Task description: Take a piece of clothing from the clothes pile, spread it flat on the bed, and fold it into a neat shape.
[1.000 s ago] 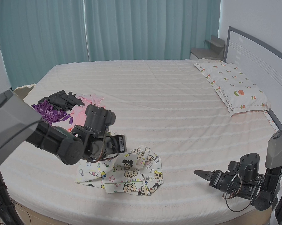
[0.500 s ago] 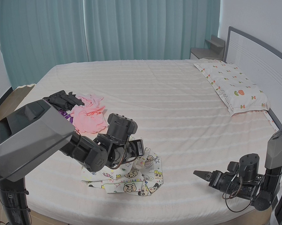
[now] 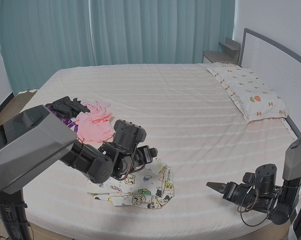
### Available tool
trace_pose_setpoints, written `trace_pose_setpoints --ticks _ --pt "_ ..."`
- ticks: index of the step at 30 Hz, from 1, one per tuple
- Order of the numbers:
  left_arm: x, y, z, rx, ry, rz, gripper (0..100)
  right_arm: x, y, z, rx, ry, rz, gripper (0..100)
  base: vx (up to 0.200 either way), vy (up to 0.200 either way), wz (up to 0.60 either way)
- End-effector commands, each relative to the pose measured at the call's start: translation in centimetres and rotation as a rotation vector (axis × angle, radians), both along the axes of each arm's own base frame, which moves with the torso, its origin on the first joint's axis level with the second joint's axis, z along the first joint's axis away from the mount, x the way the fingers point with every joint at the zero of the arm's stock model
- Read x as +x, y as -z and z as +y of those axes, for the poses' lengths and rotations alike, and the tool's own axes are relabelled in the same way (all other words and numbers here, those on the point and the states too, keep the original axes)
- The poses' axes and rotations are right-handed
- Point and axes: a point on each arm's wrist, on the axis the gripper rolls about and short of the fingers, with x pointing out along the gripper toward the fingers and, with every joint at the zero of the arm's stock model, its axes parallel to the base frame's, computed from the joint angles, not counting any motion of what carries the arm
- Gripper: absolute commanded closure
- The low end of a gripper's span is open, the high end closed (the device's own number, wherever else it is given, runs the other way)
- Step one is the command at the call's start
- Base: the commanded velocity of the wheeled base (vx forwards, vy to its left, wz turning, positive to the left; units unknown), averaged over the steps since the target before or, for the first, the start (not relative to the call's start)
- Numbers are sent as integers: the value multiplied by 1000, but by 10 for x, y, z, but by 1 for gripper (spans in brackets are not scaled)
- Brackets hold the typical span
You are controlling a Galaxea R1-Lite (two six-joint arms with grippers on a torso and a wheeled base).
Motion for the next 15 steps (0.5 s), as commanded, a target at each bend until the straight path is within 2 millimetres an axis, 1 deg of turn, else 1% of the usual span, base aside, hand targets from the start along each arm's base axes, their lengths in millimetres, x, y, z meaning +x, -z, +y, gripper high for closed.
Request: trace_pose_setpoints --ticks 1,4,6,7,9,11,13,15 --pt "-20 -23 16 -56 -34 -4 0 -3 0 -1 -1 0 1 0 0 0 0" --pt "-32 -22 22 -74 -38 27 0 -3 2 -1 -4 -2 8 0 0 0 0" --pt "-34 -21 23 -80 -34 37 0 -3 2 -1 -5 0 9 0 -200 0 0" --pt "-41 -24 29 -103 -25 50 0 -3 2 -1 -6 0 11 0 -200 0 0" --pt "-43 -24 33 -119 -27 62 0 -3 2 -1 -5 -2 11 0 0 0 0" --pt "-39 -21 39 -126 -51 66 0 -3 2 -1 -5 -2 11 0 0 0 0" --pt "-29 -22 49 -142 -89 52 0 -3 3 -1 -6 -2 13 0 0 0 0" --pt "-25 -20 53 -169 -104 59 0 -3 3 -1 -6 -2 13 0 0 0 0"
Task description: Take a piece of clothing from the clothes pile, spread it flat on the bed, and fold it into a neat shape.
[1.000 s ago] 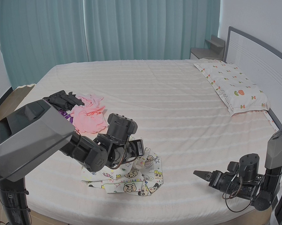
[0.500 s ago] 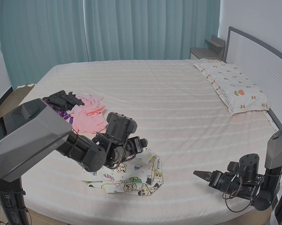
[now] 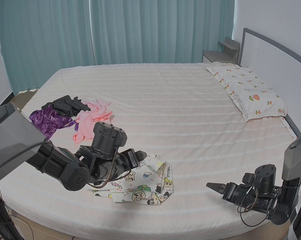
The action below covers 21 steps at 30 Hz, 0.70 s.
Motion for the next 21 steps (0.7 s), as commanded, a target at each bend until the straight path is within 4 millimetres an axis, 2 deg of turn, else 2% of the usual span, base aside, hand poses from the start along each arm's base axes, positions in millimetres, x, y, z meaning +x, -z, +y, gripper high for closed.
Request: trace_pose_setpoints --ticks 1,4,13,21 --pt "8 -3 16 -49 -49 -6 0 -3 0 -1 -1 -1 3 0 0 0 0" --pt "10 -1 30 -105 -69 32 0 -3 0 -1 -2 0 3 0 0 0 0" --pt "14 15 54 -178 -72 7 0 -1 -3 2 0 -7 -26 0 0 200 0" --pt "24 23 71 -236 -113 10 0 29 -13 22 29 18 -167 0 0 200 0"
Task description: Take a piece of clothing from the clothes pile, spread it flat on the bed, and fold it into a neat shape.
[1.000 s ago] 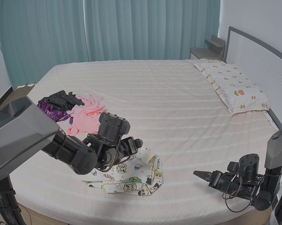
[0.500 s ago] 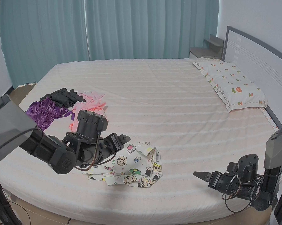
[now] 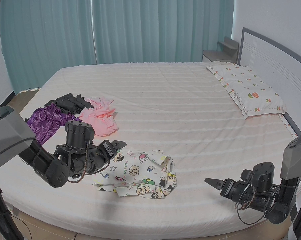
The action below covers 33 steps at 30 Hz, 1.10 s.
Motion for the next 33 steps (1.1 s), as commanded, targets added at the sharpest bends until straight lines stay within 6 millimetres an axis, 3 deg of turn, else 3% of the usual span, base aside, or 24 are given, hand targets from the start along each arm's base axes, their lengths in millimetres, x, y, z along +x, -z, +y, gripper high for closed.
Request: trace_pose_setpoints --ticks 1,7,16,28,33 --pt "8 9 13 -22 -28 28 0 20 -9 15 38 -9 -102 0 0 200 0" --pt "10 7 18 -57 -39 39 0 43 -6 34 68 -29 -157 0 0 200 0" --pt "9 7 18 -119 -80 66 0 62 16 49 19 -59 -158 0 0 0 0" --pt "7 10 18 -182 -103 46 0 85 34 59 -18 -67 -145 0 200 0 0" --pt "2 14 19 -179 -99 45 0 92 42 63 -27 -71 -141 0 0 0 0"
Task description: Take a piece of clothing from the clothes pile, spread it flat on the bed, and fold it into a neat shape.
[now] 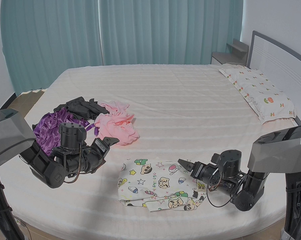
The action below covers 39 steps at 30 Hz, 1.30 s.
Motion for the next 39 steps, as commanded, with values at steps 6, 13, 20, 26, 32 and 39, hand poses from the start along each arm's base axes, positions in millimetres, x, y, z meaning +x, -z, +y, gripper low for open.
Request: trace_pose_setpoints --ticks 6,13,20,26,32,39 --pt "-4 6 0 6 4 7 0 5 10 -2 -24 17 15 100 0 0 0" --pt "-4 12 -1 14 7 25 0 14 9 -12 -21 48 10 100 0 0 0" --pt "-4 16 -2 24 14 32 0 31 12 -23 -36 94 48 100 0 0 0" --pt "-4 21 -4 36 25 43 0 41 19 -21 -37 86 57 100 0 0 0" --pt "-3 23 -4 41 27 47 0 41 25 -21 -54 70 114 0 0 0 0" --pt "-3 25 -4 43 27 52 0 35 21 -30 -64 91 130 0 0 0 0"
